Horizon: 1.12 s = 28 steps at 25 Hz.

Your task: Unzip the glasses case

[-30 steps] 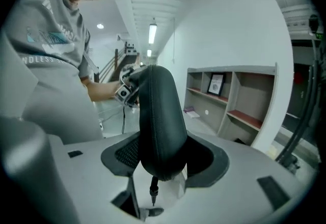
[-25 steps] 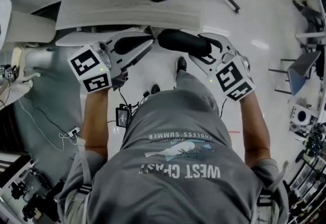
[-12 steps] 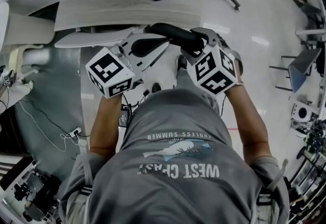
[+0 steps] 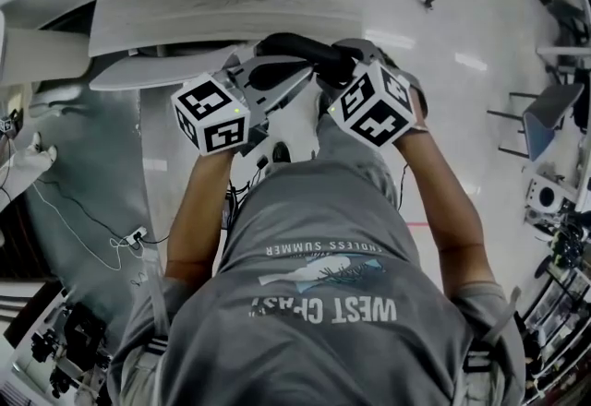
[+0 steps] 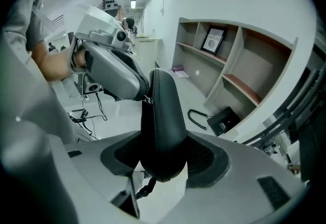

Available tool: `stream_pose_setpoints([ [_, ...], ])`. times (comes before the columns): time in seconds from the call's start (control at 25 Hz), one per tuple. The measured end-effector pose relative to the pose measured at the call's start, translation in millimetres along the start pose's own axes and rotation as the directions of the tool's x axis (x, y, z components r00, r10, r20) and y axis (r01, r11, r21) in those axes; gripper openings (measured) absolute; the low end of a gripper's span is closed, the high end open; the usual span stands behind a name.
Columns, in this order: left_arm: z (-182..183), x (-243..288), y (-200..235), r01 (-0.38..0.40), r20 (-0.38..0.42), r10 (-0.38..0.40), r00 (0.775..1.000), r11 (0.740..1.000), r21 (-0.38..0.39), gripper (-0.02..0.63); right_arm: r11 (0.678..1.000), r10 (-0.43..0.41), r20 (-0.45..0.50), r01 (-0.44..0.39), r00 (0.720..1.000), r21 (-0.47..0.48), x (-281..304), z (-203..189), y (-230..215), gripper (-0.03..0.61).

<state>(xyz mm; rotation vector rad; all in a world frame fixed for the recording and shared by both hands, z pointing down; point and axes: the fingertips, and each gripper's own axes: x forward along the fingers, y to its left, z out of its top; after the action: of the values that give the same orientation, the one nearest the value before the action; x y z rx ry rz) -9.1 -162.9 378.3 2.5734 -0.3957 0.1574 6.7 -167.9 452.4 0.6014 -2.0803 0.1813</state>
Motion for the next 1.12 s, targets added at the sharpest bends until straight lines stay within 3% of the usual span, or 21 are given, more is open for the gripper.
stream_pose_setpoints([
  [0.24, -22.9, 20.9, 45.6, 0.006, 0.043, 0.000, 0.999, 0.990, -0.138, 0.000, 0.996, 0.091, 0.058, -0.092, 0.994, 0.021, 37.4, -21.1, -18.9, 0.252],
  [0.4, -41.9, 42.6, 87.0, -0.032, 0.003, 0.034, 0.999, 0.978, -0.204, 0.000, 0.990, 0.141, 0.070, -0.142, 0.988, 0.015, 74.9, -39.5, -42.5, 0.253],
  [0.68, -76.6, 59.6, 148.6, -0.094, -0.052, 0.082, 0.995, 0.953, -0.289, 0.000, 0.990, 0.140, 0.035, -0.138, 0.990, -0.037, 135.3, -60.3, -70.7, 0.253],
  [0.88, -93.3, 77.0, 173.5, -0.148, -0.107, 0.123, 0.987, 0.949, -0.278, 0.000, 0.991, 0.128, -0.054, -0.129, 0.990, -0.020, 162.1, -72.4, -85.7, 0.253],
  [1.12, -101.2, 91.5, 192.4, -0.180, -0.113, 0.152, 0.982, 0.935, -0.306, 0.000, 0.990, 0.140, -0.090, -0.139, 0.986, 0.018, 178.8, -78.7, -96.4, 0.252],
])
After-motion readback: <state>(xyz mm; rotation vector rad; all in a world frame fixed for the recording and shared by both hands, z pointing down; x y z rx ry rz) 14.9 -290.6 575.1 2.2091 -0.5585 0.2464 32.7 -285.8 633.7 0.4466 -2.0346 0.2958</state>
